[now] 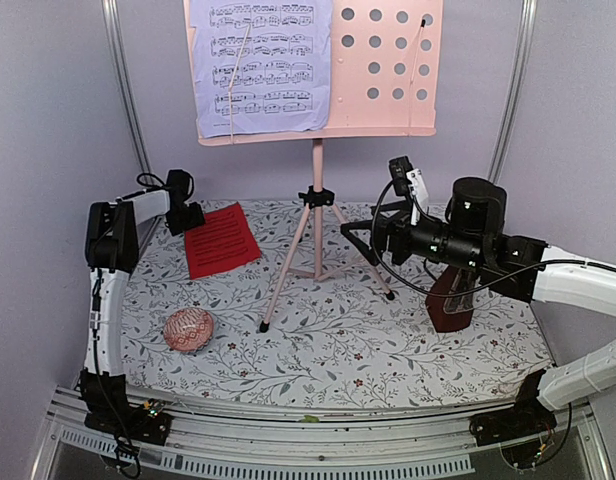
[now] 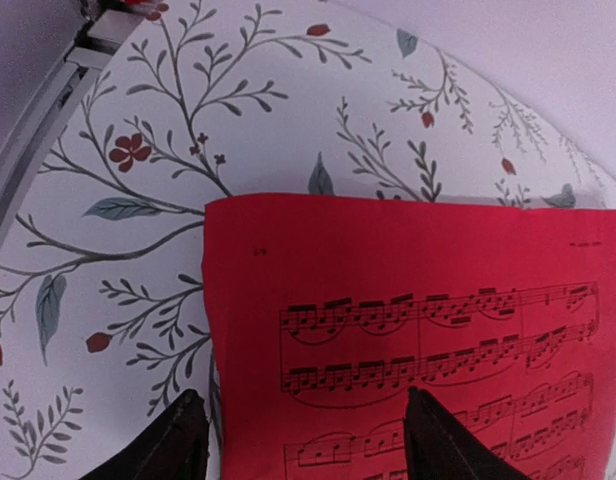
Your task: Set up the instrument practice props
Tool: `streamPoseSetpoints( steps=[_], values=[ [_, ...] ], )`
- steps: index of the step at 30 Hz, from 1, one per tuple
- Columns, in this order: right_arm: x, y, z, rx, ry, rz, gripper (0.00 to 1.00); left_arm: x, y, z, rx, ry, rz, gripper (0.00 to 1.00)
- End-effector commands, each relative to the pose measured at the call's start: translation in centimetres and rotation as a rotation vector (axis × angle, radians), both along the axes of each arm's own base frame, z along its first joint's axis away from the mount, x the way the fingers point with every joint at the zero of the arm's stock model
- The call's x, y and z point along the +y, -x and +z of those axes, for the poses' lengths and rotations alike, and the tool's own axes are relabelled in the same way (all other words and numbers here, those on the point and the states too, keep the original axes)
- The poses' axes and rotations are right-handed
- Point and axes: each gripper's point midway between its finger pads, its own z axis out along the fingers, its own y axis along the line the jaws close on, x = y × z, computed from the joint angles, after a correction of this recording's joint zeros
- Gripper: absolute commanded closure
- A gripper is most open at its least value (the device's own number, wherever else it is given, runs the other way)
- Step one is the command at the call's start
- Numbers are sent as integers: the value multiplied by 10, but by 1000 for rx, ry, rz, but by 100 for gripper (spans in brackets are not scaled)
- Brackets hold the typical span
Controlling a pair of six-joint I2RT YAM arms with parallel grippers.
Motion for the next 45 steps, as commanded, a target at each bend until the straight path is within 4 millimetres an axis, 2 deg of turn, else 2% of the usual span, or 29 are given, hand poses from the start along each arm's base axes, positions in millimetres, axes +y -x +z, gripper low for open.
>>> streamPoseSetpoints(
  steps=[1, 6, 10, 13, 15, 17, 18, 22, 27, 31, 34, 35, 36, 37, 45],
  values=[
    [1, -1, -9, 23, 5, 13, 2, 10, -2, -12, 49, -37, 15, 33],
    [5, 1, -15, 46, 2, 39, 2, 4, -3, -26, 82, -22, 9, 39],
    [5, 2, -18, 51, 3, 40, 2, -1, 5, -43, 132, -9, 13, 51],
    [4, 3, -17, 53, -2, 43, 2, -7, 10, -50, 156, -15, 0, 71],
    [3, 5, -18, 56, -7, 44, 2, -12, 12, -47, 157, -23, -13, 89],
    [1, 6, -19, 62, -12, 43, 2, -15, 11, -39, 147, -37, -26, 100],
    [1, 7, -20, 65, -12, 45, 2, -16, 11, -33, 139, -46, -32, 100],
    [-1, 9, -23, 79, -17, 47, 2, -20, 6, 0, 76, -66, -61, 100],
    [-4, 8, -23, 74, -20, 30, 2, -24, 7, 73, -60, -88, -76, 100],
    [-5, 8, -22, 73, -24, 30, 1, -22, 22, 132, -154, -132, -68, 100],
    [-4, 7, -21, 72, -30, 32, 1, -24, 42, 171, -225, -168, -77, 100],
    [-4, 7, -20, 69, -34, 33, 1, -28, 52, 175, -230, -180, -88, 100],
    [-4, 7, -18, 65, -40, 34, 1, -29, 63, 199, -272, -187, -92, 100],
    [-4, 7, -17, 64, -43, 36, 1, -31, 73, 214, -297, -195, -94, 100],
    [5, 13, -3, 45, -101, 113, 1, -60, 158, 277, -417, -238, -206, 100]
  ],
)
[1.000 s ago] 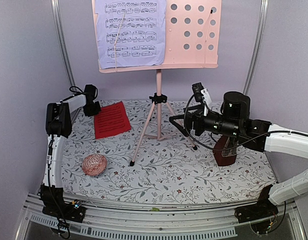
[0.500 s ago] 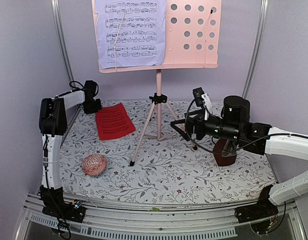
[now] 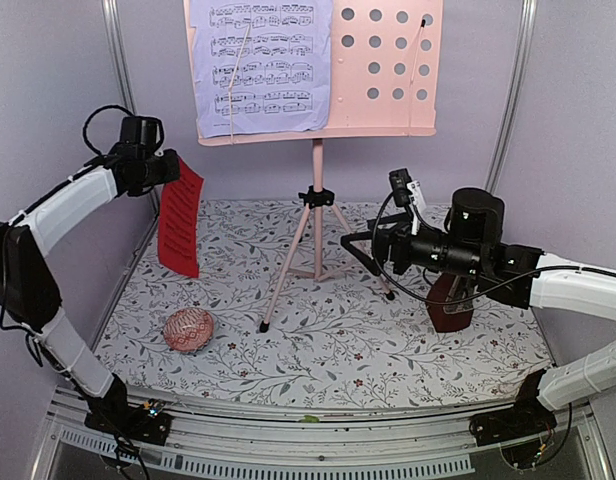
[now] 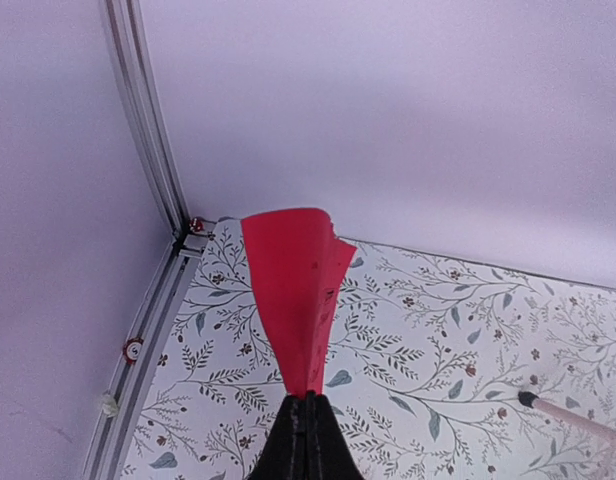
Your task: Set up the instrument practice props
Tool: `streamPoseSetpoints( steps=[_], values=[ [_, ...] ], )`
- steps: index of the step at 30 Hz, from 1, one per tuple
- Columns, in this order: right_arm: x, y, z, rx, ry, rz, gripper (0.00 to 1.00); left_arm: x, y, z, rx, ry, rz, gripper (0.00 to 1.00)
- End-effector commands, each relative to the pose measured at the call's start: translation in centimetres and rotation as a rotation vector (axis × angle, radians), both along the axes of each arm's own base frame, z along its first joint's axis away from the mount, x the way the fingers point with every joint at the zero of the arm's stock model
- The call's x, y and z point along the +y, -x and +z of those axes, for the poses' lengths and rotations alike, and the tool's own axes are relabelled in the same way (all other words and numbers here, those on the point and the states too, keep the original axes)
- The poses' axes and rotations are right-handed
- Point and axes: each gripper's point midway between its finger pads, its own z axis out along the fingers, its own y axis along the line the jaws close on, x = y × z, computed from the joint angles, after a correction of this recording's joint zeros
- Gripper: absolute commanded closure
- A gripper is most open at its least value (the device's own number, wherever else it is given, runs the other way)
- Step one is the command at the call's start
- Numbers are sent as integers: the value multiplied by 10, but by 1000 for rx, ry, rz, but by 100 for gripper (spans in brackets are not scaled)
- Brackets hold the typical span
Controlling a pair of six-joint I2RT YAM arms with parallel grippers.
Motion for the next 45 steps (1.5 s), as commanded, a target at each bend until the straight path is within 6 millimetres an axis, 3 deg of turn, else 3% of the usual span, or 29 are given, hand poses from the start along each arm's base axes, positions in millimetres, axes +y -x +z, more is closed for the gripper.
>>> streamPoseSetpoints(
  steps=[1, 10, 20, 31, 45],
  values=[
    [4, 8, 22, -37, -82, 64, 1, -19, 40, 19, -38, -63, -80, 100],
    [26, 21, 27, -42, -202, 212, 1, -67, 143, 78, -159, -8, -356, 100],
    [46, 17, 25, -29, -353, 286, 2, -122, 221, 103, -169, 141, -747, 100],
    [85, 13, 8, 0, -453, 346, 4, -158, 268, 140, -228, 308, -1011, 100],
    [127, 14, 15, 44, -497, 424, 10, -177, 292, 174, -339, 434, -1158, 100]
  ],
)
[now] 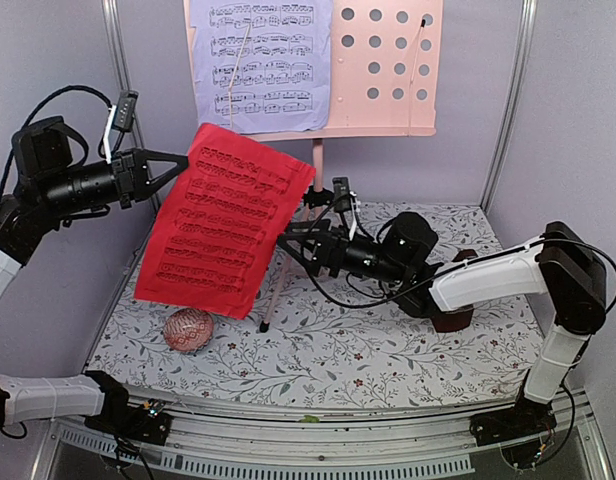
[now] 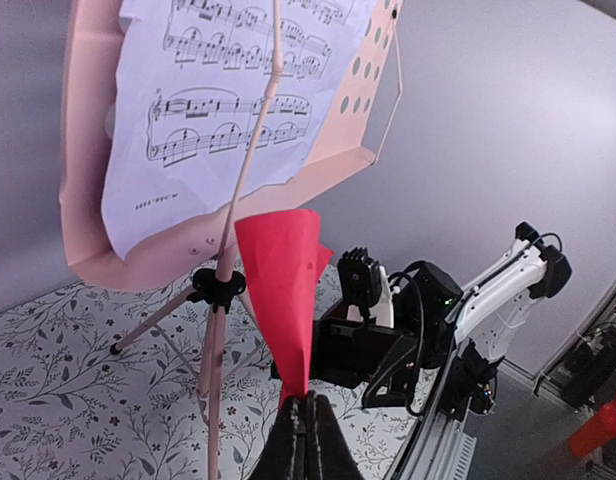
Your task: Set up the instrument practice props
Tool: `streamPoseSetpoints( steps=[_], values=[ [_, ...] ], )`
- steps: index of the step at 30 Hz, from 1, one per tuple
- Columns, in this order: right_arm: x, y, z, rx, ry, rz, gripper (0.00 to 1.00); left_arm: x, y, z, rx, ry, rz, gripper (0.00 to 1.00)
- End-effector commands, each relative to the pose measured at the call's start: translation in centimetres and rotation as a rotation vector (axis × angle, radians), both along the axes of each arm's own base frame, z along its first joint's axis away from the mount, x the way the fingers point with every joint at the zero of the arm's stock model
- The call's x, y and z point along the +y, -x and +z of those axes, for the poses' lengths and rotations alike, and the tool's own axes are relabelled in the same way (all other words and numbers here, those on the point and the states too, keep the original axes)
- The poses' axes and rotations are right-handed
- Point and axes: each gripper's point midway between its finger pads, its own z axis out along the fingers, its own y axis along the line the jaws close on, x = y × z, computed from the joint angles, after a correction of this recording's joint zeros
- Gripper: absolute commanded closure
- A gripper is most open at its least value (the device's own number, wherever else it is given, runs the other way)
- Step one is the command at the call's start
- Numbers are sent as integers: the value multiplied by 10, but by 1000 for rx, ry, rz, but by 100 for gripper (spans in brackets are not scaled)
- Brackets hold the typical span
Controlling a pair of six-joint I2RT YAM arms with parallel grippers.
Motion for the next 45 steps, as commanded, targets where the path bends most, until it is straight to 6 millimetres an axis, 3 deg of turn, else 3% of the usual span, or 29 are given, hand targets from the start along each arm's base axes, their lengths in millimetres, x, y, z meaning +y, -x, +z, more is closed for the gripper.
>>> streamPoseSetpoints(
  steps=[1, 5, 8, 10, 13, 15, 16, 19, 23, 29, 33, 40, 45],
  values=[
    [11, 5, 11, 2, -42, 54, 11, -8, 12, 20, -43, 75, -64, 100],
    [16, 8, 24, -10, -65, 75, 17, -10, 11, 27, -63, 114, -68, 100],
    [15, 10, 36, -20, -89, 86, 28, -12, 8, 29, -70, 126, -73, 100],
    [13, 13, 45, -23, -104, 94, 44, -13, 7, 30, -73, 130, -74, 100],
    [8, 18, 56, -24, -117, 102, 76, -15, 2, 27, -68, 123, -74, 98],
    [3, 20, 61, -22, -111, 98, 96, -16, 0, 24, -68, 111, -70, 81],
    [0, 21, 63, -24, -106, 92, 100, -17, -1, 23, -71, 103, -72, 73],
    [-11, 27, 73, -43, -93, 78, 100, -18, -4, 18, -80, 68, -70, 56],
    [-24, 35, 89, -68, -78, 82, 100, -23, -6, 4, -67, 3, -99, 49],
    [-37, 37, 98, -46, -30, 128, 100, -29, -5, 2, -81, -27, -146, 57],
    [-39, 32, 95, -22, 44, 124, 100, -36, 0, 10, -93, -17, -210, 70],
    [-53, 25, 104, -41, 89, 72, 100, -69, 11, 5, -69, -58, -333, 81],
    [-66, 27, 116, -64, 94, 35, 100, -85, 10, 7, -80, -86, -329, 87]
  ],
)
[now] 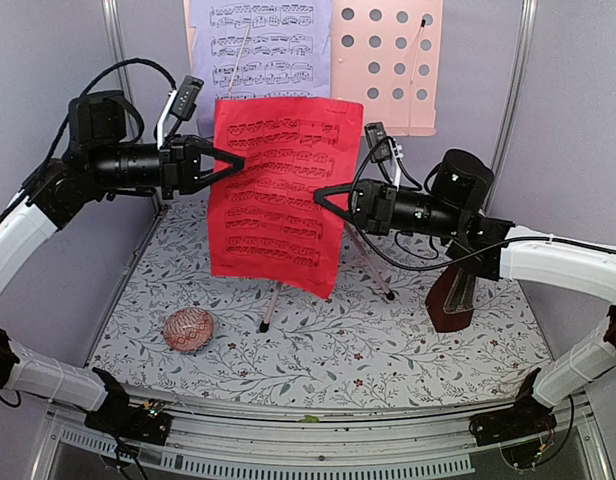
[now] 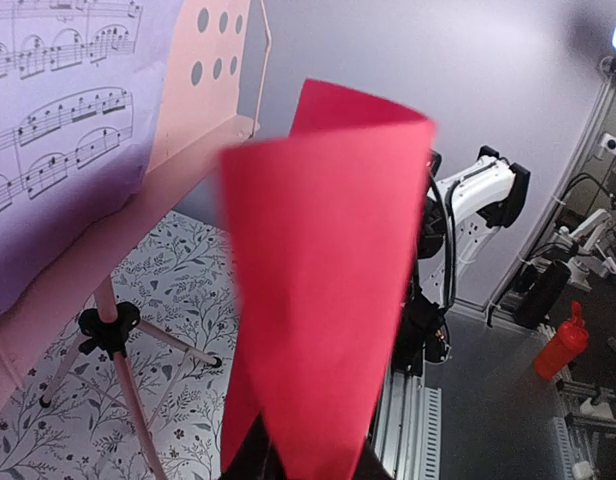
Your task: Set up the instrument practice props
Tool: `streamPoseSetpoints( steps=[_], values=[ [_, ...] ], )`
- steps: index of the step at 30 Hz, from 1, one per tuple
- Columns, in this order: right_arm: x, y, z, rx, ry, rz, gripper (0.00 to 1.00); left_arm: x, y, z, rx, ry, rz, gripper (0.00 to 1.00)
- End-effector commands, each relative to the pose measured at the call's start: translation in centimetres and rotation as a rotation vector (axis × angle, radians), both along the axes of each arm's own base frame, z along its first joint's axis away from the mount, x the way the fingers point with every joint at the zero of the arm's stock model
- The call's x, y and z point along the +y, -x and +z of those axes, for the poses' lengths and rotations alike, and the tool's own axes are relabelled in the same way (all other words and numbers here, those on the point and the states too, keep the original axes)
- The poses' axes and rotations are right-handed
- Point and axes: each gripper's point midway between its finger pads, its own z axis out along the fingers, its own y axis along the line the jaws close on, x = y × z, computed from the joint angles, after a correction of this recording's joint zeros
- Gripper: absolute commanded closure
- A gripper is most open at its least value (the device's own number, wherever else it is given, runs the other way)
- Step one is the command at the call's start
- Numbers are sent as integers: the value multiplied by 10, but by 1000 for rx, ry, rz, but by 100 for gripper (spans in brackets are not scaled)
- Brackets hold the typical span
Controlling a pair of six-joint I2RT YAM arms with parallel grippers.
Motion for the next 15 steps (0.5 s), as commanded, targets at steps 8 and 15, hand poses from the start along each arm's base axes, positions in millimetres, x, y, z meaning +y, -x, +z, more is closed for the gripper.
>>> streamPoseSetpoints(
  steps=[8, 15],
  values=[
    [-36, 1, 36, -104, 36, -139, 100, -20, 0, 32, -70, 10, 37, 100],
    [-53, 8, 53, -142, 30, -163, 100, -34, -5, 46, -108, 21, 33, 53]
  ],
)
